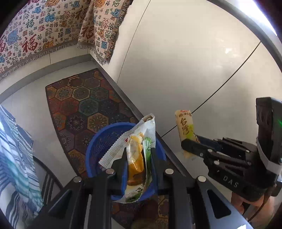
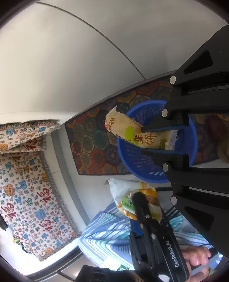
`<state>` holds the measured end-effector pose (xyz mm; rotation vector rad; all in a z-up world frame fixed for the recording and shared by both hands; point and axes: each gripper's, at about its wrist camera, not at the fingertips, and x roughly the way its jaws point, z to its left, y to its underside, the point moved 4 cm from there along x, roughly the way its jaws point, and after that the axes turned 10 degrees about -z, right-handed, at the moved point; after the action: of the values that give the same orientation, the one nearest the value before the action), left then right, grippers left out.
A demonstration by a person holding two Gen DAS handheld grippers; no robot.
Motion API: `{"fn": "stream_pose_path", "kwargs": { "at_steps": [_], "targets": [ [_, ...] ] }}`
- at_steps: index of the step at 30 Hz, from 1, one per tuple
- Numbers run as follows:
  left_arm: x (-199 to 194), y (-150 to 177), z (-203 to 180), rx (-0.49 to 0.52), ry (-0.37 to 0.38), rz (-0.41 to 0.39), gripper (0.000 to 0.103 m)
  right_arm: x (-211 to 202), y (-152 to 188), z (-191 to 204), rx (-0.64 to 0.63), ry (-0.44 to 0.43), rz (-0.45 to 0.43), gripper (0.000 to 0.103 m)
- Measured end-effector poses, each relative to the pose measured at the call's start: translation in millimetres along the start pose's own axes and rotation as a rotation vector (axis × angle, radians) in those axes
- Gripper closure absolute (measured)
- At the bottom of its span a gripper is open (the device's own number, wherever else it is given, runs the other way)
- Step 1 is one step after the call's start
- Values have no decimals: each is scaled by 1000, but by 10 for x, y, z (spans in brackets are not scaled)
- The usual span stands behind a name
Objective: Collect trash
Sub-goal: 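Open both tools to drop the bag and wrapper into the wastebasket, then move both open tools back over the remaining trash on the table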
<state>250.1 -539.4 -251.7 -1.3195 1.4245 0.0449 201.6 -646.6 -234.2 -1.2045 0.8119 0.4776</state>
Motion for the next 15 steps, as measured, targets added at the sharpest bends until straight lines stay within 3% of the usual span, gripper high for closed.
{"fn": "stream_pose_path", "kwargs": {
  "at_steps": [3, 4, 5, 6, 8, 15],
  "targets": [
    [70, -25, -41, 13, 4, -2, 79, 38, 13, -25, -4, 7, -4, 83],
    [103, -36, -45, 15, 9, -1, 77, 55, 15, -32, -10, 9, -10, 76],
    [136, -43, -50, 13, 21, 6, 69, 82, 26, -37, -16, 13, -13, 53],
    [178, -59, -51, 8, 35, 12, 62, 99, 38, -42, -20, 16, -15, 43],
    [196, -95, -50, -2, 40, -3, 40, 105, 38, -43, -28, 27, -25, 40],
    [-182, -221, -89, 25, 13, -102, 39, -146, -50, -102, -17, 103, -112, 19]
  ]
}}
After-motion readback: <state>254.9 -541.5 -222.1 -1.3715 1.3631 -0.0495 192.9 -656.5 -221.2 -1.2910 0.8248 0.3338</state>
